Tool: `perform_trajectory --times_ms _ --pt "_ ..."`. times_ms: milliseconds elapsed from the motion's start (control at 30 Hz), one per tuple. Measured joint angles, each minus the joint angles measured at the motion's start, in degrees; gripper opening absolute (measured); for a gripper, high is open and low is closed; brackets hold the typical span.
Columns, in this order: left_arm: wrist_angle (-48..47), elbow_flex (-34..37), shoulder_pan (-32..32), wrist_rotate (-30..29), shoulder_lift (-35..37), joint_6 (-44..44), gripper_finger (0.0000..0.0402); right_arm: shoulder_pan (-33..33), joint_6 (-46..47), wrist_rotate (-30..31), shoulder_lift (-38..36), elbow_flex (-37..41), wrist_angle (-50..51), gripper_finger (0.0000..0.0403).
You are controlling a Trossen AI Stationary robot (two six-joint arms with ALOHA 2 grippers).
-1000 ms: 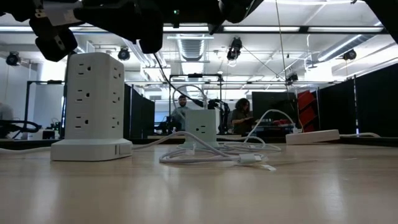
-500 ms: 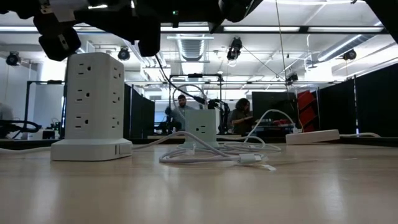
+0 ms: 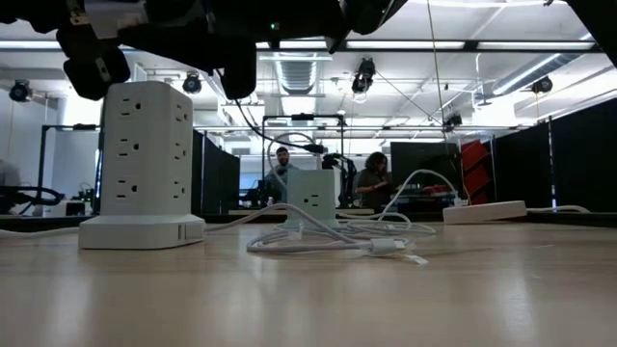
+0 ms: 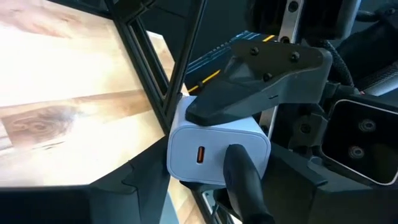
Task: Insert USB
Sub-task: Insert the white charger adapter into the middle left white outlet extension
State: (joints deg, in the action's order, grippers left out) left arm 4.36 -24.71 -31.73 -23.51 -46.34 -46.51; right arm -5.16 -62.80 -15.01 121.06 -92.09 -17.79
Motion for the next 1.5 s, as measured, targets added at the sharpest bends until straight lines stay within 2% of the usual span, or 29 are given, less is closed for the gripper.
perform_trajectory --times_ms 100,733,833,1100,1300,1500 --pt "0.2 0.0 0.0 0.0 -0.4 -0.1 0.0118 -0.2 -0.1 0.1 0.0 0.0 0.3 0.0188" --pt "-2.2 -0.1 0.1 0.0 0.7 0.4 0.0118 -0.5 2.6 2.6 0.0 0.0 -0.3 0.0188" --pt "-2.4 -0.1 0.1 0.6 2.0 2.6 0.0118 -0.5 3.2 3.0 0.0 0.0 -0.8 0.0188" --pt "-4.3 0.0 0.1 0.6 5.5 7.0 0.0128 -0.4 4.0 4.8 -0.4 0.0 -1.2 0.0187" --pt "-8.9 0.0 0.0 0.6 5.8 4.3 0.0162 -0.5 4.2 5.0 -0.5 0.1 0.1 0.0187" --pt "-10.2 0.0 0.0 0.7 6.3 4.0 0.0157 -0.4 4.0 5.2 -0.7 0.1 0.0 0.0187"
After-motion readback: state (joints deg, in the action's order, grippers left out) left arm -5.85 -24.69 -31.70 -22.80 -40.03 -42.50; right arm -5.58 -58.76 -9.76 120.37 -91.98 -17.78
